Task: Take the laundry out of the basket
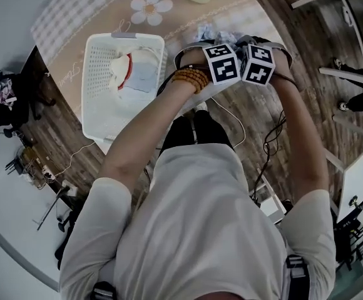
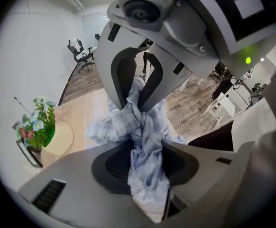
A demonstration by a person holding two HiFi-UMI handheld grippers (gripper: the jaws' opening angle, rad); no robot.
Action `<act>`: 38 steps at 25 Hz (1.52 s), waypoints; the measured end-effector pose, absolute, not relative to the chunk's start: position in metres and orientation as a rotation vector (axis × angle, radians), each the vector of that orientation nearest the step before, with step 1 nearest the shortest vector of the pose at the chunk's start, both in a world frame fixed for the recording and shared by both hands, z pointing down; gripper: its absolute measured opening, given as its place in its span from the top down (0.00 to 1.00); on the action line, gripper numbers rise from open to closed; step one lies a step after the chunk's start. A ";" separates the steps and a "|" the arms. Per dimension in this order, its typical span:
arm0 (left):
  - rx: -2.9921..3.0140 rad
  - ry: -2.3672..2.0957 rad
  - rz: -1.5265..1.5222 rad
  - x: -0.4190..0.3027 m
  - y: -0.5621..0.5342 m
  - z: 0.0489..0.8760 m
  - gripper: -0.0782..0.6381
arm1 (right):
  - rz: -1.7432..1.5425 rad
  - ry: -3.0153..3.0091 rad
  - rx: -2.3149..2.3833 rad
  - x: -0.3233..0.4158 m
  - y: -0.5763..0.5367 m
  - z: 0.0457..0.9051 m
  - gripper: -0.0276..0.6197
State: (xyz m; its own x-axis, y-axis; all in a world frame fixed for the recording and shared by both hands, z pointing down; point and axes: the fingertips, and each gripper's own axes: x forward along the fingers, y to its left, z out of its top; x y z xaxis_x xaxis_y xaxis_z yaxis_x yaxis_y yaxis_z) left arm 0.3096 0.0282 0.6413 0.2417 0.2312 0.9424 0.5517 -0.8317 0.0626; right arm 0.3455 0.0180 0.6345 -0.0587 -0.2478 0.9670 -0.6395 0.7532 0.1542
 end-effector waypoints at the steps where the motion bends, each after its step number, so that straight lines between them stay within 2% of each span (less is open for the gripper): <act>1: -2.243 -0.717 -1.635 0.310 0.029 0.653 0.64 | 0.379 -1.643 0.717 0.346 0.019 0.646 0.83; 14: -2.297 -0.658 -1.724 0.310 0.036 0.721 0.63 | 0.459 -1.675 0.726 0.346 0.028 0.730 0.83; 17: -2.305 -0.631 -1.720 0.311 0.033 0.719 0.58 | 0.469 -1.661 0.759 0.350 0.027 0.730 0.83; 18: -2.305 -0.617 -1.714 0.311 0.032 0.715 0.55 | 0.469 -1.655 0.778 0.352 0.027 0.726 0.78; 20: -2.312 -0.593 -1.700 0.309 0.030 0.703 0.51 | 0.471 -1.653 0.816 0.357 0.026 0.714 0.72; 22: -2.331 -0.570 -1.681 0.308 0.026 0.688 0.51 | 0.481 -1.656 0.846 0.360 0.027 0.699 0.71; 31: -2.470 -0.425 -1.548 0.303 0.000 0.611 0.51 | 0.432 -1.686 1.009 0.370 0.019 0.621 0.71; 35: -2.740 -0.382 -1.312 0.314 -0.002 0.545 0.52 | 0.416 -1.780 1.190 0.359 0.000 0.560 0.71; 38: -2.932 -0.316 -1.108 0.308 -0.004 0.486 0.57 | 0.421 -1.856 1.345 0.343 -0.005 0.509 0.71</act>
State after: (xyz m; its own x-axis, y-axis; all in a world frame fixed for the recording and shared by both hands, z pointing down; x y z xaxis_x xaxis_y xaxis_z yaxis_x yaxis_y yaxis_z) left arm 0.3079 -0.0044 0.4862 0.7326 0.1896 0.6538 0.1834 -0.9799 0.0786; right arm 0.3433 -0.0050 0.5092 -0.1260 -0.6452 0.7536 -0.9074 0.3820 0.1754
